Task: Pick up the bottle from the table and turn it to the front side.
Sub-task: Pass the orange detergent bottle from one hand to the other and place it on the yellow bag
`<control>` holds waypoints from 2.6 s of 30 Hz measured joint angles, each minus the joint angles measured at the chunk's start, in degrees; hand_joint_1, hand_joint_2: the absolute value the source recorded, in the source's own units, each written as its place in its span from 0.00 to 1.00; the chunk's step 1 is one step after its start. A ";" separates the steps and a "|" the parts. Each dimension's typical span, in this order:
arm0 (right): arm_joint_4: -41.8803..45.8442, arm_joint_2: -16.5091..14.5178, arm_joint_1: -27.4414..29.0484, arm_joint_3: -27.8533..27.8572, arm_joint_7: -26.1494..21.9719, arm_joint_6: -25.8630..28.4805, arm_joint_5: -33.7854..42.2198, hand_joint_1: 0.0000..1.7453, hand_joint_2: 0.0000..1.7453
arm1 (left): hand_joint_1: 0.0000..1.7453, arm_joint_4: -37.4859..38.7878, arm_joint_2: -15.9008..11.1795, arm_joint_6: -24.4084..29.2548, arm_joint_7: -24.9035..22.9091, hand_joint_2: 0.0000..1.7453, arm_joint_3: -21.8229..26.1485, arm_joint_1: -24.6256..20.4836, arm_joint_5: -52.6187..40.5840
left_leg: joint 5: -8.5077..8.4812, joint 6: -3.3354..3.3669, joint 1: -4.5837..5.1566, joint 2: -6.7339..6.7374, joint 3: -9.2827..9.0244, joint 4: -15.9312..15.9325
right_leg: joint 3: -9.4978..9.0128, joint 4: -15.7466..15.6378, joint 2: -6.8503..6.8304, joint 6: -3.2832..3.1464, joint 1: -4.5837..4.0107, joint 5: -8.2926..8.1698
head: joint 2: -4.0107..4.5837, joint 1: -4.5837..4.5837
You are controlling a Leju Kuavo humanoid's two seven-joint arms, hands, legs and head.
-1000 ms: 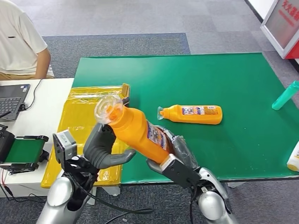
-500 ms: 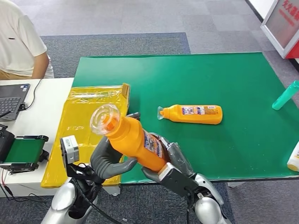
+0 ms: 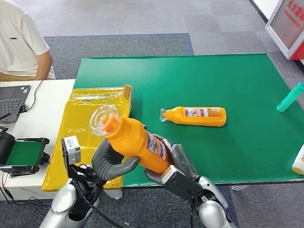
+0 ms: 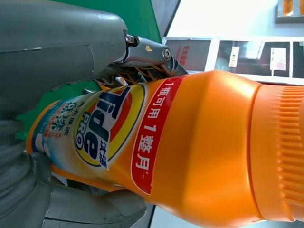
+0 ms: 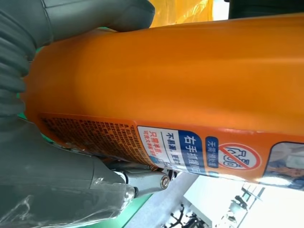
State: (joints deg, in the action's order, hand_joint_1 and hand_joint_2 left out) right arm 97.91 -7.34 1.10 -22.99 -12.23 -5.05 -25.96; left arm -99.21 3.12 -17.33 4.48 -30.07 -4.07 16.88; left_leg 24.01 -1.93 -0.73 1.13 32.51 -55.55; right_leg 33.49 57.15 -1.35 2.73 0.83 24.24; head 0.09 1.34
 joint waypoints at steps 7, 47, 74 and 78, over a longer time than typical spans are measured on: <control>1.06 0.02 0.22 1.08 0.38 0.95 0.37 0.00 1.00 | 1.00 -1.39 -0.14 6.14 -0.19 1.00 0.08 1.17 -8.68 | 0.00 0.00 0.00 0.00 0.00 0.00 | 0.01 0.00 0.00 0.00 0.00 0.00 | 0.00 0.00; 29.42 -1.80 7.41 9.66 0.68 -3.22 6.69 0.00 1.00 | 1.00 -4.26 2.79 15.28 -8.53 1.00 22.74 -2.37 -101.51 | -0.06 -0.04 0.00 0.00 0.00 0.00 | 0.07 0.00 0.01 -0.04 -0.01 -0.05 | 0.00 -0.01; 35.28 -1.80 8.94 10.59 -2.66 -4.46 7.84 0.00 1.00 | 1.00 15.41 1.13 14.27 -10.38 1.00 20.61 -8.01 -105.77 | -0.10 -0.02 0.01 0.00 0.05 0.00 | 0.11 0.00 0.01 -0.04 0.00 -0.07 | 0.01 0.00; 35.27 -1.80 8.90 10.57 -3.30 -4.49 8.18 0.00 1.00 | 1.00 16.96 2.03 14.39 -11.00 1.00 17.36 -8.07 -105.77 | -0.10 -0.02 0.01 0.00 0.07 0.00 | 0.11 0.00 0.01 -0.01 0.01 -0.09 | 0.01 0.00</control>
State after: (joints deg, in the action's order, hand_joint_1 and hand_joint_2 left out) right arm 133.17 -9.14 10.00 -12.43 -15.53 -9.54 -17.78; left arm -82.25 5.15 -2.94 -6.52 -12.71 -12.15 -88.89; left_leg 23.92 -1.95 -0.72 1.14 32.59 -55.55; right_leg 33.61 57.15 -1.34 2.72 0.83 24.15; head 0.09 1.34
